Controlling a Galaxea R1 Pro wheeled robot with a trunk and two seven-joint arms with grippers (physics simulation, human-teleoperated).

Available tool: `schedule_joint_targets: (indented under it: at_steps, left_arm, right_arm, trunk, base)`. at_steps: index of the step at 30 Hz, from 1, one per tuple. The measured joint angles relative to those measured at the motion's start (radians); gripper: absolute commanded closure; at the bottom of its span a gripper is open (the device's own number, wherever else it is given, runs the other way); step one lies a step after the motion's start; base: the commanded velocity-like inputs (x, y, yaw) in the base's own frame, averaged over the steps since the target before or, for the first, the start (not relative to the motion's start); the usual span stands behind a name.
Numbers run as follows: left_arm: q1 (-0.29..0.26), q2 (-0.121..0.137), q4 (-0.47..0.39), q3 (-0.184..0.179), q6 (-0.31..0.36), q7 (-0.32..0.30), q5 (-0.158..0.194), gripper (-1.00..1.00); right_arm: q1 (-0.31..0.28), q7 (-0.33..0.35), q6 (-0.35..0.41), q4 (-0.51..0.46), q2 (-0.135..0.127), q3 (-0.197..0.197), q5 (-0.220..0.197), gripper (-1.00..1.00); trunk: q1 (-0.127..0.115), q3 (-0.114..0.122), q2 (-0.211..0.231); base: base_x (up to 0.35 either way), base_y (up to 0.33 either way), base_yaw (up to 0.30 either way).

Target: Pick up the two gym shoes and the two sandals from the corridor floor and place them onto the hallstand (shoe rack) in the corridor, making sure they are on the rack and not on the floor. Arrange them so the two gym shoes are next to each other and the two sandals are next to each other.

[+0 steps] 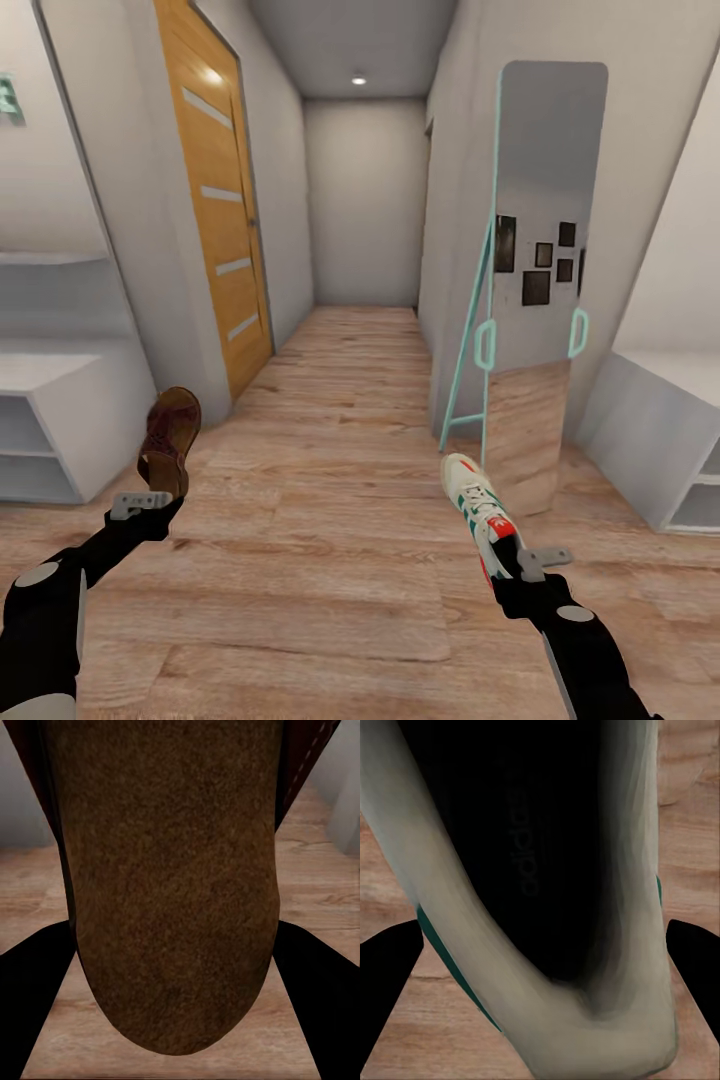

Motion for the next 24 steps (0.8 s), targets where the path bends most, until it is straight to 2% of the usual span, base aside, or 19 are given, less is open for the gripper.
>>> schedule_joint_targets:
  at_steps: [10,17,24]
  left_arm:
    - [0.000,0.000,0.000,0.000,0.000,0.000,0.000,1.00]
    - [0.000,0.000,0.000,0.000,0.001,0.000,0.000,1.00]
    - [0.000,0.000,0.000,0.000,0.000,0.000,0.000,1.00]
  right_arm:
    - [0.000,0.000,0.000,0.000,0.000,0.000,0.000,1.00]
    - [0.000,0.000,0.000,0.000,0.000,0.000,0.000,1.00]
    - [0.000,0.000,0.000,0.000,0.000,0.000,0.000,1.00]
  trunk:
    - [0.000,0.000,0.000]
    - [0.000,0.000,0.000]
    - [0.000,0.000,0.000]
  base:
    - [0.000,0.002,0.291]
    - [0.000,0.122,0.291]
    - [0.000,0.021,0.291]
